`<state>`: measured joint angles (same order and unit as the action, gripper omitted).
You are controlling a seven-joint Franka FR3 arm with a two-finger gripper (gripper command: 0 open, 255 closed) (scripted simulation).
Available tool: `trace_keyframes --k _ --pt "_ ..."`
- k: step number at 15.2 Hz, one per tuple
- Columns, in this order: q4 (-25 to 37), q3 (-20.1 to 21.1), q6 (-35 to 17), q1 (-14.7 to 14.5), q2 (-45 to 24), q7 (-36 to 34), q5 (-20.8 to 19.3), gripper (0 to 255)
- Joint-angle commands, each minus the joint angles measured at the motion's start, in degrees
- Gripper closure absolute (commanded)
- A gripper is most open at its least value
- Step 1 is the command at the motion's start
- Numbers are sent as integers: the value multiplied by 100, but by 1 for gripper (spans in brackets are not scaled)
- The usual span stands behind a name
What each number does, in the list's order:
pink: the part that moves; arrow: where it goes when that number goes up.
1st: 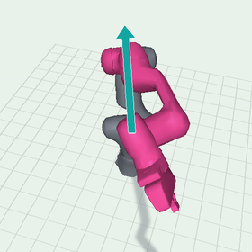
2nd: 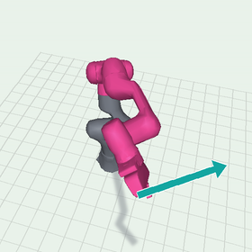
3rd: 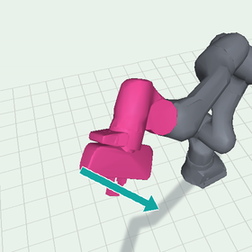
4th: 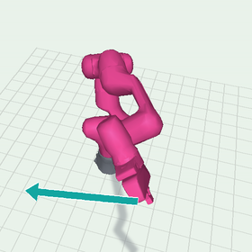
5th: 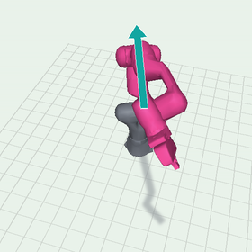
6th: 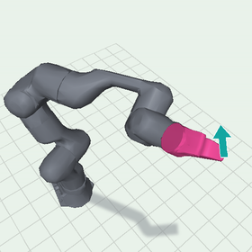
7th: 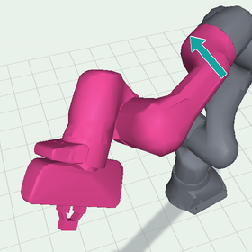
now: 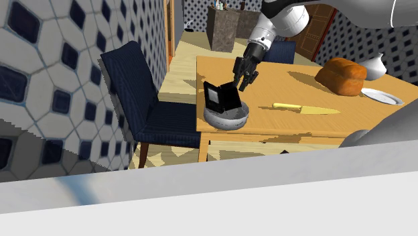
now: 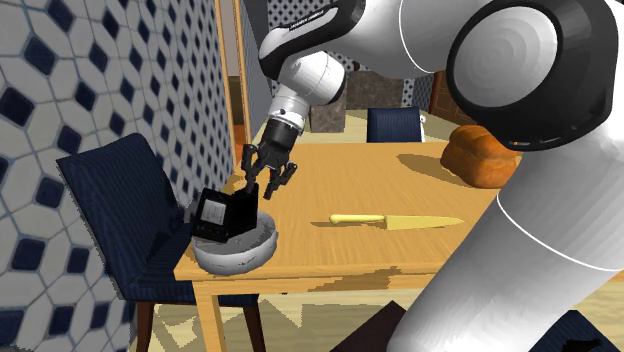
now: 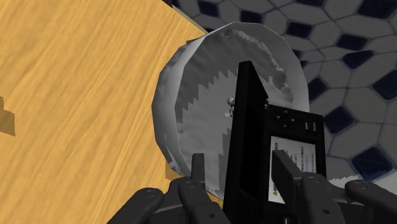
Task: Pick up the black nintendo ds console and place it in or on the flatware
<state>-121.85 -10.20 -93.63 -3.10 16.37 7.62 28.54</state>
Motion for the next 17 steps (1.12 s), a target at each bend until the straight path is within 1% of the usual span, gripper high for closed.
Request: trace_keyframes --k 1,5,9,17 --pt "-10 6 0 -4 -6 0 0 0" --pt "-8 7 0 -5 -7 -1 1 0" --pt "778 -215 700 100 -176 -19 -98 0" --pt "777 -215 698 100 -176 -19 -98 0"
